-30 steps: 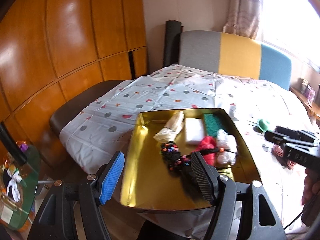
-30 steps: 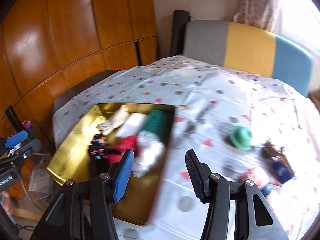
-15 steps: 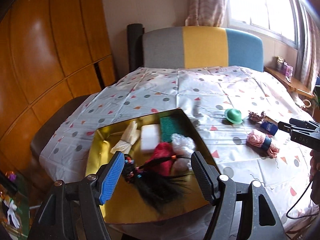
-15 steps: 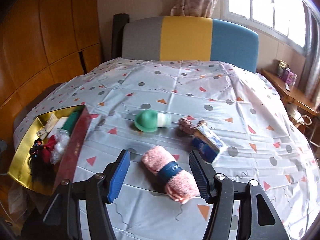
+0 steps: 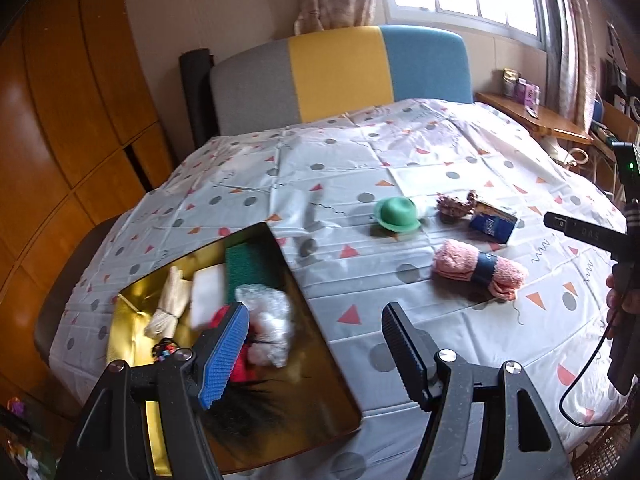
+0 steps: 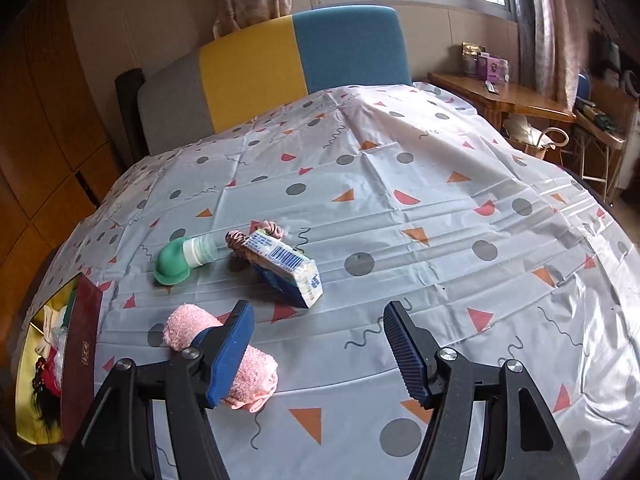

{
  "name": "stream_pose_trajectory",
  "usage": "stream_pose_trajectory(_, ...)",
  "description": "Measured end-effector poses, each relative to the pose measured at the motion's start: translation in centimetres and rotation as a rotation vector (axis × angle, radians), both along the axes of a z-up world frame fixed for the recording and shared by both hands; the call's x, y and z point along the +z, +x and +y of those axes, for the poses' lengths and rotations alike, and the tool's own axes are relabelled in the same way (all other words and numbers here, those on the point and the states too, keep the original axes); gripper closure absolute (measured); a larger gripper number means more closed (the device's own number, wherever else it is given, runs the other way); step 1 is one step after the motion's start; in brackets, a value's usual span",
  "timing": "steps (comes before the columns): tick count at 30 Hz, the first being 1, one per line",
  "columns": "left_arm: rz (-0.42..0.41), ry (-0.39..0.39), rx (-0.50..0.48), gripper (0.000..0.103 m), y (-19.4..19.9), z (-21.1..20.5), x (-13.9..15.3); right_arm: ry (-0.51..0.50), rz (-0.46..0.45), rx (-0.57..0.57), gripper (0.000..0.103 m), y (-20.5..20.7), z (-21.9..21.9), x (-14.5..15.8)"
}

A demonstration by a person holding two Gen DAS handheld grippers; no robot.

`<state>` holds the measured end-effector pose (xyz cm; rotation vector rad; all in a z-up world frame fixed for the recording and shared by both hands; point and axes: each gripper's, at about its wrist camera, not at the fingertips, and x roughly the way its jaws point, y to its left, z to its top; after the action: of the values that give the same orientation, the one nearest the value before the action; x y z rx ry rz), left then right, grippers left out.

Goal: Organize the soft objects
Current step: 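Move the left tool to the pink towel roll and grasp it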

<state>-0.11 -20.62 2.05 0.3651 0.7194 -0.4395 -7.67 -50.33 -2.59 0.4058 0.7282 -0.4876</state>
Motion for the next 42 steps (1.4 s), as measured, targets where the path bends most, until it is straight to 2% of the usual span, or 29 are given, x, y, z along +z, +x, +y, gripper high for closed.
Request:
stream_pose_trajectory(3,0.016,0.013,-0.036,0.033,0.1,-1.8,-0.6,0.012,-0.007,-0.03,0.031,-0.3,-0.6,0.0)
stream_pose_trajectory(10,0.177,-0.006,-0.077,0.033,1.6,-5.4,-3.2,0.032,-0.003,-0.069,0.03,-0.6,-1.4,-0.2)
stream_pose_trajectory(16,0.397,-0.069,-0.074,0.033,4.3,-9.2,-6.2,0.056,0.003,-0.101,0.029,-1.0,-2.2,-0.2)
stream_pose_trajectory(20,0.572,-0.148,-0.049,0.025,5.8,-11.9,-8.6,0.075,-0.001,-0.125,0.028,-1.3,-2.8,-0.2)
stream_pose_trajectory(23,0.654,-0.189,-0.018,0.022,6.6,-13.9,-10.2,0.109,-0.012,-0.133,0.028,-1.5,-3.3,-0.3)
stream_pose_trajectory(26,0.683,-0.216,0.003,0.022,7.1,-15.8,-11.0,0.135,-0.021,-0.137,0.027,-1.7,-3.5,-0.3)
stream_pose_trajectory(28,0.668,-0.222,0.012,0.022,7.2,-17.0,-11.2,0.143,-0.025,-0.14,0.026,-1.6,-3.6,-0.3)
stream_pose_trajectory(32,0.663,-0.185,0.039,0.021,7.7,-19.2,-12.3,0.153,-0.037,-0.139,0.026,-1.7,-3.5,-0.1)
stream_pose_trajectory(36,0.568,-0.102,0.0,0.023,7.1,-21.0,-12.5,0.146,-0.033,-0.136,0.025,-1.7,-3.5,-0.1)
stream_pose_trajectory(37,0.546,-0.088,-0.016,0.026,6.7,-21.0,-12.4,0.146,-0.031,-0.138,0.025,-1.7,-3.5,-0.2)
stream_pose_trajectory(39,0.518,-0.064,-0.077,0.046,5.9,-20.8,-12.4,0.149,-0.027,-0.135,0.025,-1.7,-3.6,-0.3)
stream_pose_trajectory(42,0.515,-0.019,-0.177,0.067,4.5,-19.5,-12.1,0.148,-0.018,-0.123,0.027,-1.6,-3.4,-0.5)
